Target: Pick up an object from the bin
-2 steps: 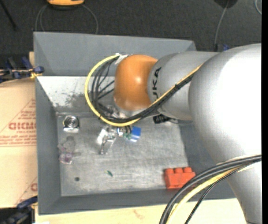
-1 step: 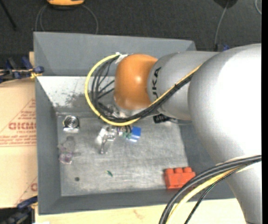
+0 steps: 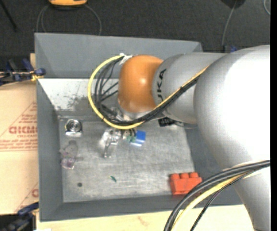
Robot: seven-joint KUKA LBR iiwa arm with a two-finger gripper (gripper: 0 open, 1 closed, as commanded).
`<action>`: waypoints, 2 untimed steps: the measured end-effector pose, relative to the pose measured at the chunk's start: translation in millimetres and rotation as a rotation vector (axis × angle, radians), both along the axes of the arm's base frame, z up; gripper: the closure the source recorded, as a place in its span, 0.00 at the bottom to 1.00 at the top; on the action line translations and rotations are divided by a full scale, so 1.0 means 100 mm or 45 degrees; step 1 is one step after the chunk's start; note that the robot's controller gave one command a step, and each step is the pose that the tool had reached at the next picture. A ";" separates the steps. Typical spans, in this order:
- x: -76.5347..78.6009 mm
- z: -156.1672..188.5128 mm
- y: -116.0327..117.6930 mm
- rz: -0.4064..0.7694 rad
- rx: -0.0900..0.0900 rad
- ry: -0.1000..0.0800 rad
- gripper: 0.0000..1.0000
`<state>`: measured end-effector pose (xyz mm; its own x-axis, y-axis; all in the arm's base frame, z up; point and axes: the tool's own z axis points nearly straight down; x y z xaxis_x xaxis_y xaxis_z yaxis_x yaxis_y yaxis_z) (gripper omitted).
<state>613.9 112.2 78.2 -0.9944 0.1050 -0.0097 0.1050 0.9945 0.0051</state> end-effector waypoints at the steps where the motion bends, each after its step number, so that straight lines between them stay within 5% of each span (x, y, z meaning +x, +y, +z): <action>1: 0.01 0.02 0.00 -0.003 0.001 -0.005 1.00; 2: 0.03 0.05 -0.01 -0.009 -0.002 0.003 1.00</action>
Offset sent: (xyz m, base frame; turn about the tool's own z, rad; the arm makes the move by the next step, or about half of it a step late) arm 0.0000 0.0000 0.0000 0.0000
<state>616.6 110.8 83.4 -0.9937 0.1122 -0.0077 0.1122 0.9937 0.0029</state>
